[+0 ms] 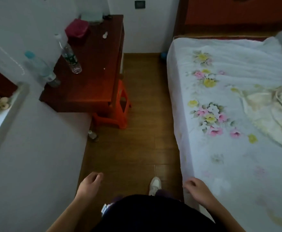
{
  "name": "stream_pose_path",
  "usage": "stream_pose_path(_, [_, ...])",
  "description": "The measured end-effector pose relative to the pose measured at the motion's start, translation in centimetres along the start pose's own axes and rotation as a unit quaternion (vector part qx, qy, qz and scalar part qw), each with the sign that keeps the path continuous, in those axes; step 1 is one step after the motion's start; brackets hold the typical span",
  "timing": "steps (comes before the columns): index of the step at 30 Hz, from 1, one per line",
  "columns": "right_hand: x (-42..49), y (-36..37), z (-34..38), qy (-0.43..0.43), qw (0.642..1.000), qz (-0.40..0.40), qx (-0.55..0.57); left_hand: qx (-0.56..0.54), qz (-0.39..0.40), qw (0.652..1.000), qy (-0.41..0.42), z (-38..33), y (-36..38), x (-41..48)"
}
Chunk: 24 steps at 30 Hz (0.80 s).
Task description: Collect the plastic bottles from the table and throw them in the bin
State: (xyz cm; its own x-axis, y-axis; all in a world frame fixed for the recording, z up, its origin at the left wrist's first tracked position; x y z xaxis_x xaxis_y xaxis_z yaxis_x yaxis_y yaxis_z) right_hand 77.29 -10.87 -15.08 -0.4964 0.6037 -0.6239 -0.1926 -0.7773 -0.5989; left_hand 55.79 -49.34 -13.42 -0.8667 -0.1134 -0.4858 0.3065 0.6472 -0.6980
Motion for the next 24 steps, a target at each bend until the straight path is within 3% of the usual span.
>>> stream_pose_path(12, [16.1,-4.8,19.9,-0.089,0.996,0.018,0.014,0.001,-0.006,0.999,-0.035,-11.1,1.2,11.3])
stream_pose_path(24, [27.2,-12.5,22.8,-0.001,0.996,-0.077,0.033,0.023,0.106,0.992,0.07,-34.5,6.4,25.9])
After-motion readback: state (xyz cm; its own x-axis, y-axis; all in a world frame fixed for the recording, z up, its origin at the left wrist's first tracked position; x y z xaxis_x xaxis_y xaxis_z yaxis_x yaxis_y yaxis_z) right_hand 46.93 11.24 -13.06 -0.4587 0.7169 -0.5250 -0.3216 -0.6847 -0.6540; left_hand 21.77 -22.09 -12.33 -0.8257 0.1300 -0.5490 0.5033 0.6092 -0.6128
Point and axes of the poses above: each hand's wrist, its own x-axis towards the middle knuckle, its own y-axis out of the palm, z = x × y, the point moved 8 cm from there along x, towards the middle knuckle, and after that the axes turned 14 degrees about -z, right-handed, at the moved point
